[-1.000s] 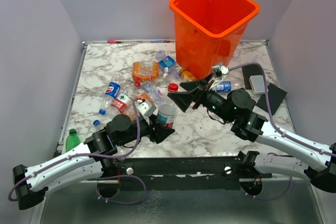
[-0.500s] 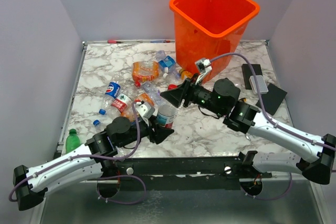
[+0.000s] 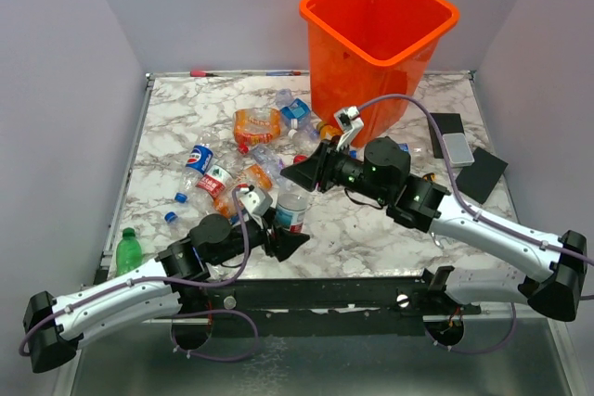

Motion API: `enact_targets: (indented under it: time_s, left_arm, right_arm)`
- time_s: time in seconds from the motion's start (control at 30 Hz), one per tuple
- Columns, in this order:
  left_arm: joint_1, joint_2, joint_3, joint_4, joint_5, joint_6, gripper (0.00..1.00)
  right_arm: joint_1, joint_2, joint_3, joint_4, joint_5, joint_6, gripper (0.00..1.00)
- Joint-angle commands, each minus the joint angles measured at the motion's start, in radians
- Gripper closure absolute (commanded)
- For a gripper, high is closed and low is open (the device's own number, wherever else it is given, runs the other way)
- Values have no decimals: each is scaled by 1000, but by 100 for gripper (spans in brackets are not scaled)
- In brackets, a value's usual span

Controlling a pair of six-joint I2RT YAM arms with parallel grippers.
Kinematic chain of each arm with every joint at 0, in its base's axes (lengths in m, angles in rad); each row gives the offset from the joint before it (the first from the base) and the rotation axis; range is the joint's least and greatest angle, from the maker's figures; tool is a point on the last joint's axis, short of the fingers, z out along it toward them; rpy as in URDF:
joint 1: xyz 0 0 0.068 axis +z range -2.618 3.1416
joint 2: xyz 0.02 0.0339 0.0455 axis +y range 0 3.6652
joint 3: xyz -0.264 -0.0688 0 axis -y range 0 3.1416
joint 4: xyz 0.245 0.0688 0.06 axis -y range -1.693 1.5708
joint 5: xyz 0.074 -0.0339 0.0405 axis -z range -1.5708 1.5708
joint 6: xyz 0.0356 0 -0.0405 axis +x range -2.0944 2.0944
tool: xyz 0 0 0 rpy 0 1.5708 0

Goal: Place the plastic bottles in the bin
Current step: Place the plastic bottle in the trash bin.

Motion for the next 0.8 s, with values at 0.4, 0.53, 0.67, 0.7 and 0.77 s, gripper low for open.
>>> enact_targets:
  time_s: [0.4,0.53,0.67,0.7,0.77]
  left_arm:
    - [3,-61,-4,77,-122,29,20]
    - [3,-80,3,62,-149,32,1]
    - [3,-124,8,44,-197,40,1]
    - [3,-136,9,40,-210,44,1]
    - [3,-160,10,32,-234,53,1]
  right_arm:
    - [16,-158,48,-117,-3,2,99]
    - [16,-221,123,-175,106,-71,100]
    - [16,-204,316,-294,219,-214,100]
    - [16,-191,365,-319,247,-249,100]
    - [15,-161,453,-352,306,-319,100]
